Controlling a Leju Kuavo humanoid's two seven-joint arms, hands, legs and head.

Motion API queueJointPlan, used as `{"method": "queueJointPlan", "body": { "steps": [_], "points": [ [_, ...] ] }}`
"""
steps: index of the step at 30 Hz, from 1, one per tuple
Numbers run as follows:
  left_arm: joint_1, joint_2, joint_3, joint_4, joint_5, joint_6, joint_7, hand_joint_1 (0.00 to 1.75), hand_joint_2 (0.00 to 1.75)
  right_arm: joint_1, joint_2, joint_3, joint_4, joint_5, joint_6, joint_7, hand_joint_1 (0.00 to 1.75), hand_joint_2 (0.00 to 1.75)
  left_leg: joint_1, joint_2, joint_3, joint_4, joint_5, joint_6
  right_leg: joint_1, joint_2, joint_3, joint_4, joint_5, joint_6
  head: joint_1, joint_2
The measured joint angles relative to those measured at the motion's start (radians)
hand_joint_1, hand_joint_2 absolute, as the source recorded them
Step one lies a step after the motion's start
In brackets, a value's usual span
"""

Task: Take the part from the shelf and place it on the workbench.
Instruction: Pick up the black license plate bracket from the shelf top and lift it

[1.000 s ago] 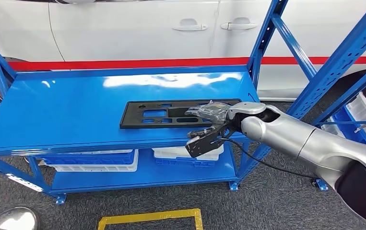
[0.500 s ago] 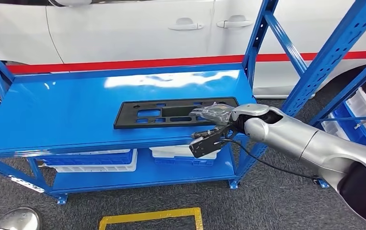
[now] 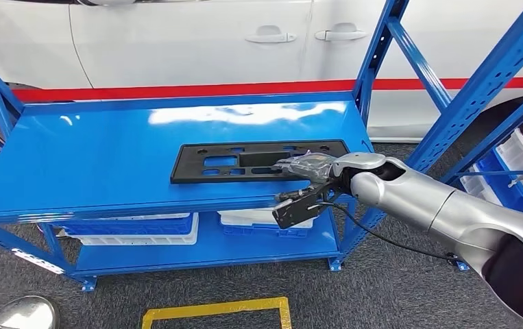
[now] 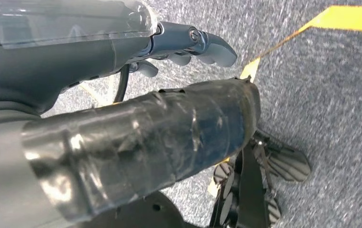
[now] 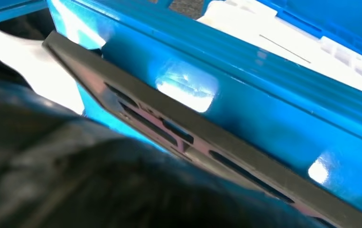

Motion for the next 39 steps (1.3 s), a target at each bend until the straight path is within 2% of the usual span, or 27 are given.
{"method": "queueJointPlan", "body": {
  "steps": [3,4,5,6,8,9,10,12,14,15,16,18,19,20,21,23,25,26,28,30,31,33,34,35,36,37,39],
  "points": [
    [0.0,0.0,0.0,0.0,-0.004,0.0,0.0,0.0,0.0,0.003,-0.012,0.0,0.0,0.0,0.004,0.0,0.0,0.0,0.002,-0.001,0.0,-0.002,0.002,0.008,-0.005,0.001,-0.08,0.171,-0.084,0.013,0.0,0.0],
    [0.001,0.0,0.0,0.0,-0.006,0.0,0.0,0.0,0.0,0.006,-0.015,0.0,0.0,0.0,0.005,0.0,0.0,0.0,0.001,-0.001,0.0,-0.002,0.002,0.008,-0.007,0.001,-0.103,0.215,-0.095,0.015,0.0,0.0],
    [0.001,0.0,0.0,0.0,-0.01,0.0,0.0,0.0,0.0,0.01,-0.019,0.0,0.0,-0.001,0.005,0.0,0.0,0.0,0.001,-0.001,0.0,-0.002,0.001,0.008,-0.008,0.001,-0.111,0.226,-0.087,0.015,0.0,0.0],
    [0.001,0.0,0.0,0.0,-0.012,0.0,0.0,0.0,0.0,0.012,-0.023,0.0,0.0,-0.001,0.004,0.0,0.0,0.0,0.001,-0.002,0.001,-0.002,0.001,0.007,-0.008,0.001,-0.1,0.198,-0.061,0.013,0.0,0.0],
    [0.001,-0.001,0.0,0.0,-0.017,0.0,0.0,0.0,0.0,0.013,-0.031,0.0,0.0,0.0,0.002,0.0,0.0,0.0,0.001,-0.002,0.003,-0.002,0.0,0.005,-0.007,0.002,-0.039,0.066,0.009,0.004,0.0,0.0],
    [0.0,-0.002,0.0,0.0,-0.018,0.0,0.0,0.0,0.0,0.012,-0.034,0.0,0.0,0.0,0.001,0.0,0.0,0.0,0.0,-0.003,0.003,-0.002,-0.001,0.002,-0.004,0.002,-0.012,0.006,0.031,-0.001,0.0,0.0],
    [0.0,-0.002,0.0,0.0,-0.018,0.0,0.0,0.0,0.0,0.012,-0.036,0.0,0.0,0.0,0.0,0.0,0.0,0.0,-0.001,-0.003,0.002,-0.002,-0.001,-0.002,0.0,0.002,0.004,-0.031,0.04,-0.005,0.0,0.0],
    [0.0,-0.002,0.0,0.0,-0.019,0.001,0.0,0.0,0.0,0.013,-0.039,0.0,0.0,0.001,0.0,0.001,0.0,0.0,-0.001,-0.003,0.001,-0.004,-0.001,-0.013,0.007,0.004,0.009,-0.046,0.039,-0.011,0.0,0.0],
    [0.0,-0.002,0.0,0.0,-0.023,0.001,0.001,0.0,0.0,0.013,-0.04,0.0,-0.001,0.001,-0.001,0.001,0.0,0.0,0.0,-0.002,-0.001,0.002,-0.008,-0.025,0.002,0.003,0.014,-0.056,0.044,-0.022,0.0,0.0],
    [0.0,-0.002,0.0,0.0,-0.025,0.001,0.001,0.0,0.0,0.013,-0.04,0.0,-0.002,0.001,-0.001,0.001,0.0,0.0,0.0,-0.001,-0.009,0.022,-0.023,-0.029,-0.001,0.002,0.018,-0.062,0.048,-0.029,-0.001,0.0],
    [0.0,-0.002,0.0,0.0,-0.026,0.001,0.001,0.0,0.0,0.013,-0.041,0.0,-0.002,0.002,-0.001,0.001,0.0,0.0,0.0,-0.001,-0.028,0.063,-0.048,-0.032,-0.004,0.0,0.021,-0.068,0.05,-0.034,-0.001,0.0],
    [0.001,-0.002,0.0,0.0,-0.028,0.001,0.002,0.0,0.0,0.016,-0.042,0.0,-0.002,0.002,-0.002,0.001,0.0,0.0,0.0,-0.001,-0.086,0.192,-0.111,-0.037,-0.001,-0.002,0.021,-0.068,0.05,-0.04,-0.002,0.0],
    [0.002,-0.002,0.0,0.0,-0.029,0.001,0.002,0.0,0.0,0.019,-0.043,0.0,-0.002,0.002,-0.002,0.001,0.0,0.0,0.001,-0.001,-0.113,0.248,-0.13,-0.039,0.0,-0.002,0.019,-0.066,0.05,-0.04,-0.002,0.0],
    [0.003,-0.002,0.0,0.0,-0.029,0.001,0.002,0.0,0.0,0.021,-0.043,0.0,-0.002,0.002,-0.002,0.001,0.0,0.0,0.001,-0.001,-0.125,0.273,-0.131,-0.04,0.001,-0.002,0.018,-0.064,0.049,-0.041,-0.001,0.0],
    [0.004,-0.002,0.0,0.0,-0.029,0.001,0.003,0.0,0.0,0.023,-0.043,0.0,-0.002,0.002,-0.002,0.001,0.0,0.0,0.001,-0.001,-0.118,0.259,-0.112,-0.039,0.002,-0.001,0.018,-0.06,0.048,-0.041,-0.002,0.0],
    [0.004,-0.001,0.0,0.0,-0.029,0.001,0.002,0.0,0.0,0.024,-0.043,0.0,-0.002,0.002,-0.002,0.001,0.0,0.0,0.001,0.0,-0.058,0.135,-0.049,-0.034,0.002,0.001,0.017,-0.051,0.043,-0.037,-0.001,0.0],
    [0.003,0.0,0.0,0.0,-0.03,0.001,0.002,0.0,0.0,0.024,-0.046,0.0,-0.002,0.002,-0.004,0.001,0.0,0.0,-0.002,0.0,-0.005,0.028,-0.014,-0.026,0.005,0.001,0.013,-0.041,0.037,-0.03,-0.001,0.0],
    [0.003,0.0,0.0,0.0,-0.031,0.001,0.002,0.0,0.0,0.024,-0.048,0.0,-0.003,0.002,-0.005,0.001,0.0,0.0,-0.004,-0.001,0.005,0.008,-0.013,-0.022,0.007,0.001,0.011,-0.038,0.036,-0.025,-0.001,0.0],
    [0.003,0.0,0.0,0.0,-0.035,0.001,0.001,0.0,0.0,0.023,-0.052,-0.002,-0.005,0.002,-0.008,0.002,0.0,0.0,-0.005,-0.001,0.006,0.004,-0.009,-0.013,0.007,0.002,0.01,-0.04,0.038,-0.016,-0.001,0.0],
    [0.003,-0.001,0.0,0.0,-0.039,0.001,0.001,0.0,0.0,0.022,-0.06,-0.006,-0.011,0.003,-0.01,0.003,0.0,0.0,-0.002,0.0,0.008,-0.005,-0.002,0.0,0.004,0.003,0.002,-0.02,0.021,-0.004,0.0,0.0],
    [0.003,-0.002,0.0,0.0,-0.041,0.001,0.001,0.0,0.0,0.021,-0.065,-0.008,-0.014,0.004,-0.01,0.004,0.0,0.0,0.001,0.001,0.009,-0.01,0.002,0.006,0.001,0.003,-0.012,0.016,-0.003,0.002,0.0,0.0],
    [0.003,-0.002,0.0,0.0,-0.045,0.001,0.001,0.0,0.0,0.02,-0.075,-0.013,-0.016,0.006,-0.009,0.008,0.0,0.0,0.002,0.0,0.007,-0.012,0.004,0.01,-0.004,0.003,-0.066,0.135,-0.068,0.012,0.001,0.0],
    [0.004,-0.002,0.0,0.0,-0.046,0.001,0.0,0.0,0.0,0.022,-0.078,-0.014,-0.017,0.008,-0.009,0.01,0.0,0.0,0.002,0.0,0.007,-0.011,0.004,0.01,-0.007,0.003,-0.093,0.193,-0.089,0.016,0.001,0.0],
    [0.004,-0.002,0.0,0.0,-0.047,0.002,0.0,0.0,0.0,0.025,-0.081,-0.014,-0.017,0.008,-0.008,0.011,0.0,0.0,0.002,0.0,0.006,-0.011,0.004,0.01,-0.01,0.003,-0.109,0.226,-0.094,0.019,0.001,0.0],
    [0.004,-0.002,0.0,0.0,-0.047,0.002,0.0,0.0,0.0,0.027,-0.083,-0.014,-0.018,0.009,-0.008,0.012,0.0,0.0,0.002,0.0,0.006,-0.01,0.004,0.009,-0.012,0.003,-0.107,0.221,-0.079,0.021,0.001,0.0],
    [0.004,-0.003,0.0,0.0,-0.048,0.002,0.0,0.0,0.0,0.028,-0.085,-0.015,-0.02,0.009,-0.008,0.013,0.0,0.0,0.003,0.0,0.007,-0.009,0.003,0.008,-0.014,0.003,-0.087,0.178,-0.048,0.021,0.001,0.0],
    [0.003,-0.005,0.0,0.0,-0.049,0.002,0.001,0.0,0.0,0.027,-0.091,-0.018,-0.022,0.01,-0.007,0.013,0.0,0.0,0.001,-0.001,0.007,-0.007,0.0,0.003,-0.014,0.002,-0.02,0.04,0.015,0.017,0.001,0.0]
  ]
}}
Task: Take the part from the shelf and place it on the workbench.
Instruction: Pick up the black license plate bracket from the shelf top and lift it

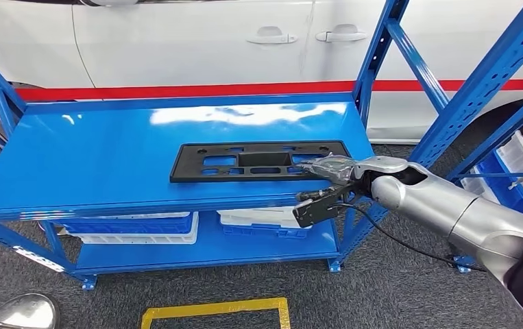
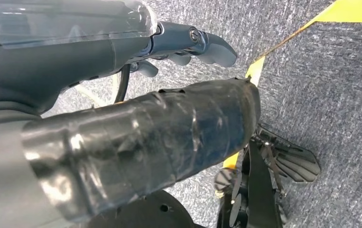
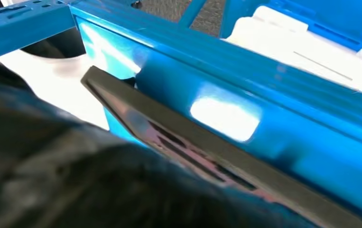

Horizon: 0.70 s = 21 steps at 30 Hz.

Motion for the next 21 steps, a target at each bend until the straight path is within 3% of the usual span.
{"method": "queueJointPlan", "body": {
  "steps": [2,6,8,10,11,12,13,15,16,18,21],
  "points": [
    [-0.001,-0.001,0.0,0.0,0.0,0.0,0.001,0.0,0.0,-0.001,-0.004,-0.003,-0.002,0.0,0.001,0.0,0.0,0.0,-0.002,-0.001,-0.002,0.001,-0.001,-0.009,0.005,0.002,0.035,-0.078,0.02,-0.008,0.0,0.0],
    [-0.001,-0.001,0.0,0.0,0.0,0.002,0.002,0.0,0.0,0.0,-0.007,-0.005,-0.006,0.001,0.002,0.002,0.0,0.0,-0.001,-0.001,-0.007,0.01,-0.011,-0.031,0.006,0.003,0.04,-0.095,0.024,-0.03,-0.001,0.0],
    [-0.002,-0.001,0.0,0.0,-0.001,0.003,0.002,0.0,0.0,0.0,-0.008,-0.007,-0.008,0.001,0.002,0.003,0.0,0.0,0.0,0.0,-0.044,0.093,-0.062,-0.036,0.003,0.0,0.044,-0.103,0.028,-0.042,-0.002,0.0],
    [0.0,-0.002,0.0,0.0,-0.004,0.004,0.0,0.0,0.0,0.002,-0.008,-0.007,-0.009,0.001,0.002,0.004,0.0,0.0,0.0,0.0,-0.106,0.226,-0.12,-0.039,0.006,-0.001,0.044,-0.101,0.027,-0.048,-0.002,0.0],
    [0.001,-0.002,0.0,0.0,-0.005,0.005,-0.001,0.0,0.0,0.004,-0.008,-0.007,-0.01,0.001,0.002,0.004,0.0,0.0,0.0,0.0,-0.127,0.27,-0.13,-0.039,0.008,-0.001,0.043,-0.099,0.026,-0.049,-0.002,0.0],
    [0.002,-0.002,0.0,0.0,-0.006,0.005,-0.001,0.0,0.0,0.006,-0.008,-0.007,-0.01,0.001,0.002,0.004,0.0,0.0,0.0,0.0,-0.13,0.276,-0.12,-0.039,0.009,0.0,0.043,-0.097,0.025,-0.05,-0.002,0.0],
    [0.002,-0.003,0.0,0.0,-0.007,0.005,-0.002,0.0,0.0,0.007,-0.008,-0.007,-0.011,0.001,0.001,0.004,0.0,0.0,0.0,0.0,-0.115,0.243,-0.093,-0.037,0.01,0.0,0.043,-0.094,0.023,-0.051,-0.002,0.0],
    [0.001,-0.002,0.0,0.0,-0.008,0.005,-0.002,0.0,0.0,0.006,-0.008,-0.008,-0.012,0.002,0.001,0.005,0.0,0.0,-0.001,0.0,-0.054,0.113,-0.03,-0.029,0.013,0.001,0.042,-0.087,0.018,-0.047,-0.002,0.0],
    [0.0,-0.002,0.0,0.0,-0.008,0.004,-0.002,0.0,0.0,0.005,-0.009,-0.009,-0.013,0.002,0.0,0.006,0.0,0.0,-0.002,0.0,-0.029,0.06,-0.012,-0.026,0.015,0.002,0.041,-0.083,0.016,-0.043,-0.002,0.0],
    [0.0,-0.002,0.0,0.0,-0.008,0.002,-0.002,0.0,0.0,0.002,-0.009,-0.01,-0.014,0.003,0.001,0.007,0.0,0.0,-0.006,-0.001,-0.01,0.017,-0.008,-0.021,0.019,0.002,0.037,-0.079,0.015,-0.035,-0.001,0.0],
    [0.0,-0.003,0.0,0.0,-0.007,-0.002,0.0,0.0,0.0,-0.001,-0.01,-0.012,-0.018,0.003,0.004,0.008,0.0,0.0,-0.005,0.0,-0.007,0.006,-0.001,-0.005,0.014,0.002,0.033,-0.071,0.007,-0.019,-0.001,0.0]
  ]
}}
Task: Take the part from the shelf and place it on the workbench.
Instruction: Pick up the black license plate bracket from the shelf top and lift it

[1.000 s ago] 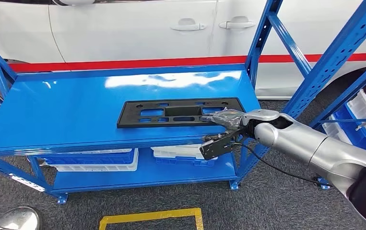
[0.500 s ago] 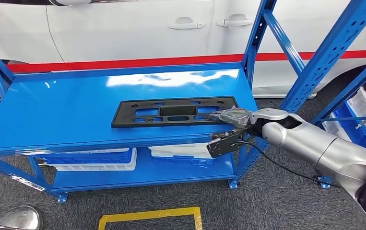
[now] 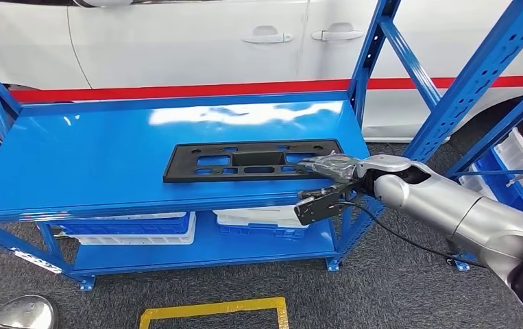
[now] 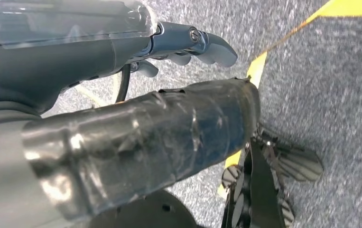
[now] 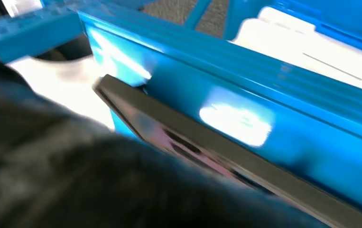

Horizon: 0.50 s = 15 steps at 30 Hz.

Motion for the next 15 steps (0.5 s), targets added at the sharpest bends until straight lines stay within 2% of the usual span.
{"method": "queueJointPlan", "body": {
  "steps": [2,4,5,6,7,9,10,11,12,13,15],
  "points": [
    [-0.001,-0.001,0.0,0.0,0.0,-0.001,0.001,0.0,0.0,-0.004,-0.002,-0.003,-0.002,0.0,0.001,0.0,0.0,0.0,0.003,0.001,0.001,-0.006,0.005,0.011,-0.004,0.0,-0.029,0.067,-0.044,0.011,0.0,0.0],
    [-0.001,-0.001,0.0,0.0,-0.001,-0.002,0.002,0.0,0.0,-0.004,-0.006,-0.005,-0.003,0.0,0.002,0.001,0.0,0.0,0.003,0.0,0.0,-0.006,0.006,0.015,-0.008,-0.001,-0.086,0.192,-0.104,0.021,0.0,0.0],
    [0.0,-0.001,0.0,0.0,-0.002,-0.002,0.002,0.0,0.0,-0.003,-0.008,-0.005,-0.003,0.0,0.003,0.002,0.0,0.0,0.003,0.0,0.0,-0.006,0.006,0.014,-0.009,-0.001,-0.111,0.241,-0.118,0.024,0.0,0.0],
    [0.0,-0.001,0.0,0.0,-0.004,-0.001,0.003,0.0,0.0,-0.001,-0.009,-0.005,-0.003,0.0,0.004,0.002,0.0,0.0,0.003,0.0,0.0,-0.006,0.005,0.014,-0.01,-0.001,-0.12,0.258,-0.114,0.025,0.0,0.0],
    [0.001,-0.002,0.0,0.0,-0.006,-0.001,0.003,0.0,0.0,0.0,-0.01,-0.005,-0.004,-0.001,0.005,0.002,0.0,0.0,0.003,0.0,0.0,-0.005,0.004,0.013,-0.011,-0.001,-0.111,0.236,-0.09,0.025,0.0,0.0],
    [0.001,-0.006,0.0,0.0,-0.01,0.0,0.004,0.0,0.0,-0.003,-0.015,-0.008,-0.008,-0.002,0.007,0.003,0.0,0.0,0.003,0.0,0.002,-0.004,0.002,0.01,-0.011,-0.001,-0.05,0.108,-0.023,0.019,0.0,0.0],
    [0.0,-0.009,0.0,0.0,-0.012,0.002,0.004,0.0,0.0,-0.005,-0.018,-0.01,-0.01,-0.002,0.009,0.004,0.0,0.0,0.001,-0.001,0.002,-0.003,0.001,0.007,-0.008,-0.001,-0.021,0.046,-0.001,0.015,0.0,0.0],
    [0.0,-0.011,0.0,0.0,-0.013,0.003,0.004,0.0,0.0,-0.006,-0.021,-0.011,-0.013,-0.002,0.01,0.006,0.0,0.0,0.0,-0.001,0.001,-0.003,0.001,0.003,-0.005,0.0,-0.002,0.004,0.01,0.01,0.0,0.0],
    [-0.001,-0.013,0.0,0.0,-0.014,0.004,0.004,0.0,0.0,-0.007,-0.025,-0.013,-0.015,-0.003,0.011,0.007,0.0,0.0,0.0,-0.001,0.0,-0.003,0.001,-0.002,-0.001,0.001,0.004,-0.012,0.009,0.005,0.0,0.0],
    [-0.001,-0.015,0.0,0.0,-0.015,0.005,0.005,0.0,0.0,-0.008,-0.027,-0.013,-0.017,-0.003,0.013,0.009,0.0,0.0,-0.001,-0.001,0.0,-0.005,0.002,-0.007,0.002,0.001,0.004,-0.015,0.009,0.001,0.0,0.0],
    [0.0,-0.017,0.0,0.0,-0.015,0.007,0.006,0.0,0.0,-0.009,-0.032,-0.014,-0.023,-0.004,0.013,0.011,0.0,0.0,0.0,-0.001,-0.002,0.0,-0.005,-0.018,-0.003,0.001,0.008,-0.023,0.014,-0.012,0.0,0.0]
  ]
}}
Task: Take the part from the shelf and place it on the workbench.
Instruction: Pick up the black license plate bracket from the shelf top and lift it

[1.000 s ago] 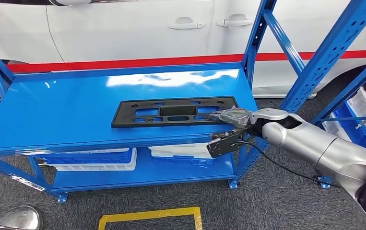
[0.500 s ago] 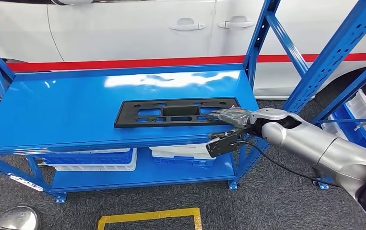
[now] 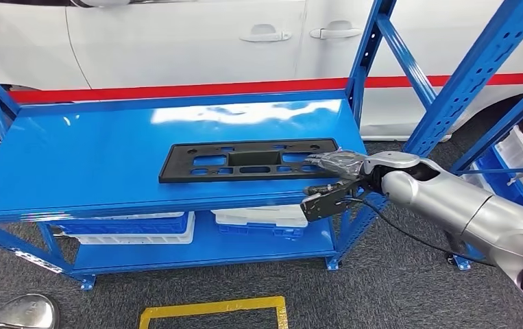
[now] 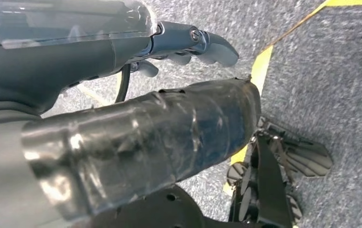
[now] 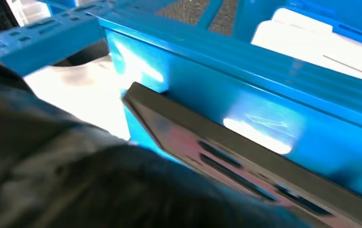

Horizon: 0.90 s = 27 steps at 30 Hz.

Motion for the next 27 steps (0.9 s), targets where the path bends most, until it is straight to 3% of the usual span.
{"method": "queueJointPlan", "body": {
  "steps": [2,4,6,7,10,12,16,18,20,21,22,23,25,27],
  "points": [
    [0.0,-0.001,0.0,0.0,0.0,0.001,0.001,0.0,0.0,-0.002,-0.002,-0.001,-0.005,0.0,0.0,0.001,0.0,0.0,0.0,0.001,-0.027,0.063,-0.042,-0.007,-0.005,-0.002,0.005,-0.01,0.005,-0.014,-0.001,0.0],
    [0.001,-0.001,0.0,0.0,0.0,0.002,0.001,0.0,0.0,-0.002,-0.002,0.0,-0.008,0.0,0.001,0.002,0.0,0.0,0.001,0.001,-0.084,0.189,-0.103,-0.01,-0.003,-0.004,0.006,-0.009,0.005,-0.02,-0.001,0.0],
    [0.003,-0.001,0.0,0.0,0.0,0.001,0.001,0.0,0.0,0.001,-0.002,0.001,-0.01,-0.001,0.002,0.002,0.0,0.0,0.001,0.001,-0.123,0.27,-0.121,-0.013,-0.001,-0.003,0.005,-0.005,0.002,-0.022,-0.001,0.0],
    [0.003,-0.001,0.0,0.0,0.0,0.001,0.002,0.0,0.0,0.002,-0.002,0.001,-0.012,-0.001,0.003,0.002,0.0,0.0,0.001,0.001,-0.118,0.257,-0.101,-0.012,-0.001,-0.002,0.005,-0.002,0.001,-0.023,-0.001,0.0],
    [0.002,-0.001,0.0,0.0,-0.001,0.001,0.002,0.0,0.0,0.002,-0.004,0.001,-0.017,-0.001,0.004,0.003,0.0,0.0,-0.001,0.001,-0.033,0.076,-0.013,-0.004,0.002,-0.001,0.004,0.01,-0.008,-0.015,-0.001,0.0],
    [0.002,-0.001,0.0,0.0,-0.003,0.0,0.002,0.0,0.0,0.002,-0.01,0.0,-0.02,-0.001,0.004,0.004,0.0,0.0,-0.004,0.0,-0.003,0.013,-0.001,0.003,0.005,-0.001,0.0,0.016,-0.011,-0.006,-0.001,0.0],
    [0.002,-0.001,0.0,0.0,-0.004,-0.002,0.002,0.0,0.0,0.001,-0.02,0.0,-0.027,-0.002,0.005,0.006,0.0,0.0,-0.002,0.001,0.0,-0.002,0.008,0.021,0.002,0.0,-0.008,0.03,-0.023,0.014,0.0,0.0],
    [0.001,-0.002,0.0,0.0,-0.004,-0.002,0.002,0.0,0.0,0.0,-0.027,0.0,-0.03,-0.003,0.007,0.008,0.0,0.0,0.001,0.001,0.002,-0.009,0.013,0.031,-0.002,0.0,-0.045,0.114,-0.074,0.025,0.0,0.0],
    [0.001,-0.002,0.0,0.0,-0.006,-0.003,0.002,0.0,0.0,0.003,-0.034,0.001,-0.032,-0.005,0.01,0.011,0.0,0.0,0.001,0.001,0.001,-0.009,0.013,0.034,-0.005,0.0,-0.105,0.238,-0.128,0.034,0.0,0.0],
    [0.002,-0.002,0.0,0.0,-0.006,-0.003,0.002,0.0,0.0,0.006,-0.036,0.002,-0.033,-0.007,0.012,0.012,0.0,0.0,0.001,0.001,0.001,-0.009,0.013,0.034,-0.007,-0.001,-0.124,0.274,-0.135,0.036,0.0,0.0],
    [0.002,-0.002,0.0,0.0,-0.007,-0.004,0.002,0.0,0.0,0.009,-0.038,0.002,-0.034,-0.009,0.013,0.012,0.0,0.0,0.001,0.001,0.001,-0.008,0.012,0.034,-0.008,-0.001,-0.125,0.275,-0.122,0.037,0.0,0.0],
    [0.002,-0.002,0.0,0.0,-0.007,-0.004,0.002,0.0,0.0,0.01,-0.04,0.002,-0.036,-0.011,0.013,0.013,0.0,0.0,0.001,0.001,0.002,-0.007,0.011,0.033,-0.009,-0.002,-0.107,0.236,-0.093,0.037,0.0,0.0],
    [0.002,-0.004,0.0,0.0,-0.009,-0.005,0.001,0.0,0.0,0.008,-0.045,0.001,-0.039,-0.013,0.013,0.015,0.0,0.0,0.0,0.001,0.003,-0.005,0.009,0.028,-0.008,-0.002,-0.041,0.099,-0.028,0.031,0.0,0.0],
    [0.001,-0.005,0.0,0.0,-0.01,-0.006,0.001,0.0,0.0,0.007,-0.048,0.0,-0.042,-0.014,0.014,0.017,0.0,0.0,-0.003,0.0,0.002,-0.004,0.008,0.02,-0.002,-0.001,-0.003,0.016,-0.005,0.022,0.0,0.0]
  ]
}}
